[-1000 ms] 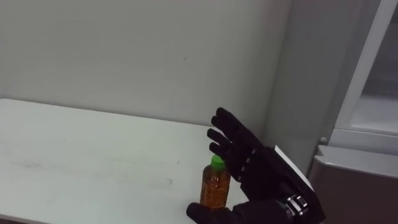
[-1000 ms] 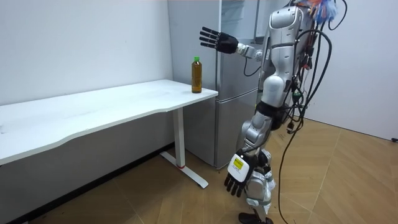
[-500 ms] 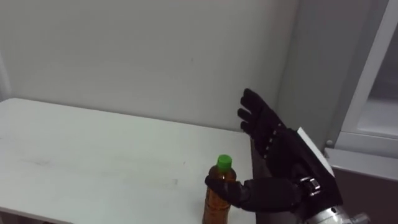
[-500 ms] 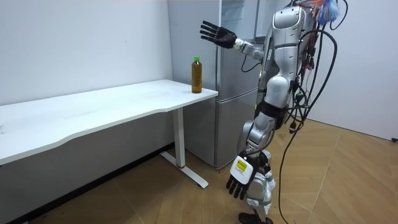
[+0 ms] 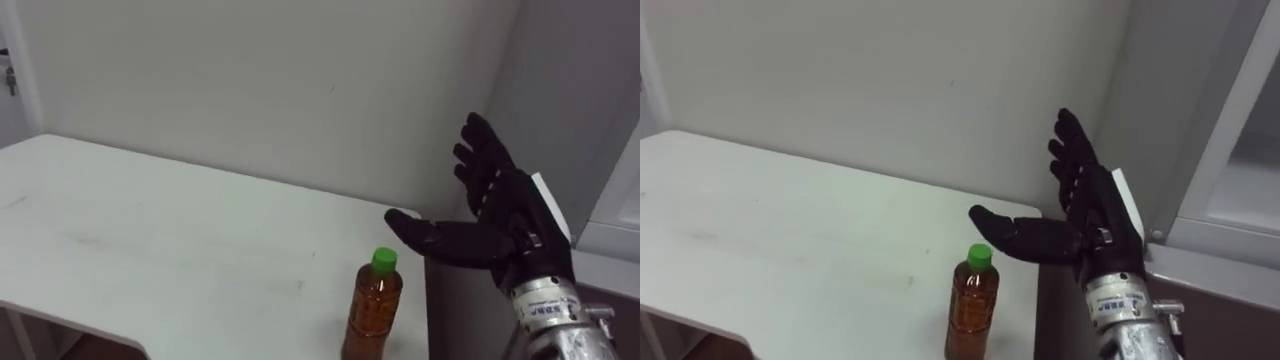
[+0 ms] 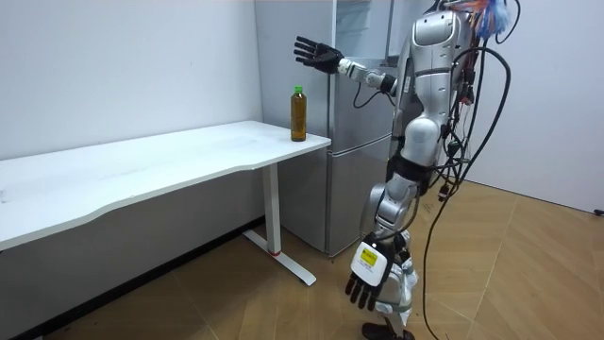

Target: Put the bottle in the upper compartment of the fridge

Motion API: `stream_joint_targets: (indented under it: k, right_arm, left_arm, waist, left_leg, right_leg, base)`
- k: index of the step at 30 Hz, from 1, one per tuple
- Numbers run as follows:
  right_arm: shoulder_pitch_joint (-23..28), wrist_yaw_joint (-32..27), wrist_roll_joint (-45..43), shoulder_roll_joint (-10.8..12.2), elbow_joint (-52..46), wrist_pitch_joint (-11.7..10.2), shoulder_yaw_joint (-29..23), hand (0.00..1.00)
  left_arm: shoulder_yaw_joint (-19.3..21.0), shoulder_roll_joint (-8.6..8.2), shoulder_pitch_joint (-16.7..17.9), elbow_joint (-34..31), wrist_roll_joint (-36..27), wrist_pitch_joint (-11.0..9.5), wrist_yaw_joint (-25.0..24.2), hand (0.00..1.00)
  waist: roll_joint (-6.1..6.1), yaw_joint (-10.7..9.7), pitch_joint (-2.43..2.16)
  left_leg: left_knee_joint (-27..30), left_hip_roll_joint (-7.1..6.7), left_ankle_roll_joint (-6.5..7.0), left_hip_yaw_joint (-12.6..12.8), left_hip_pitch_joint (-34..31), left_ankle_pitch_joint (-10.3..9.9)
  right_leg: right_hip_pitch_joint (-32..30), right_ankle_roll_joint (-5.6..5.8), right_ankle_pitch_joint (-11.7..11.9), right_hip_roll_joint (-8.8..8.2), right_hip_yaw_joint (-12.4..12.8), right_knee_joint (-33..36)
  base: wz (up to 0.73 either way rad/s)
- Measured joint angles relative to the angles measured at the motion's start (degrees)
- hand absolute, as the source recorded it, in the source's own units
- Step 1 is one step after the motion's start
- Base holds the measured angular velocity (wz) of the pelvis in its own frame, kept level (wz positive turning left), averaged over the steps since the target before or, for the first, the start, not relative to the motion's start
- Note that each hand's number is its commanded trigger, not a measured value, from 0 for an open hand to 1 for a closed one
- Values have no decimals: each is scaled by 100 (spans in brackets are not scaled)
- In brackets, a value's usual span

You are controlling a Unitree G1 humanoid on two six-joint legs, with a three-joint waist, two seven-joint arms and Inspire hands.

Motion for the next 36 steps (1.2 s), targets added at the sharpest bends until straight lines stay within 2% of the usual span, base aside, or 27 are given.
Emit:
stream_joint_targets:
  k: [3,5,8,17,23,26,28,33,36]
  right_arm:
    - [-8,-107,28,-15,243,0,5,0]
    - [-51,-199,58,-20,564,7,18,0]
    - [-66,-310,190,-23,811,130,35,0]
    - [-173,-450,468,-21,1236,132,122,0]
    - [-343,-531,428,-20,1894,159,117,0]
    - [-451,-548,453,-21,2385,193,117,0]
    - [-499,-581,515,-21,2594,186,115,0]
    - [-524,-626,606,-20,2925,186,84,0]
    - [-521,-621,597,-20,3184,260,81,0]
  left_arm:
    - [-14,-3,10,-158,24,60,-10,0]
    - [-13,5,74,-266,37,90,-10,0]
    - [-13,2,81,-433,37,138,-11,0]
    - [-83,-1,133,-791,41,229,-26,0]
    - [-102,-69,121,-862,156,427,-25,0]
    - [-106,-70,132,-845,198,478,-18,0]
    - [-129,-69,150,-823,194,516,17,0]
    - [-133,-186,209,-824,197,560,26,0]
    - [-134,-190,226,-832,191,560,-36,0]
  waist:
    - [7,49,1]
    - [10,109,0]
    - [30,192,12]
    - [77,294,23]
    - [159,323,42]
    - [206,321,35]
    - [247,320,15]
    - [231,330,12]
    - [199,335,20]
  left_leg:
    - [77,-30,34,-64,-76,-20]
    - [84,-43,45,-65,-73,-15]
    - [87,-86,81,-107,-75,-12]
    - [98,-172,142,-180,-97,18]
    - [234,-175,169,-256,-198,-3]
    - [275,-176,174,-316,-201,-6]
    - [293,-184,176,-389,-195,-4]
    - [313,-258,234,-495,-180,18]
    - [363,-293,269,-549,-208,19]
  right_leg:
    - [-42,67,-44,-69,-106,94]
    - [-43,73,-48,-87,-103,110]
    - [-54,121,-79,-143,-109,176]
    - [-43,152,-97,-229,-103,197]
    - [-57,161,-91,-243,-119,202]
    - [-48,162,-93,-263,-186,276]
    - [-27,169,-97,-291,-277,343]
    - [-79,225,-150,-454,-498,637]
    - [-153,225,-150,-524,-579,750]
  base:
    - [13]
    - [7]
    - [10]
    - [4]
    - [7]
    - [12]
    - [16]
    - [14]
    - [9]
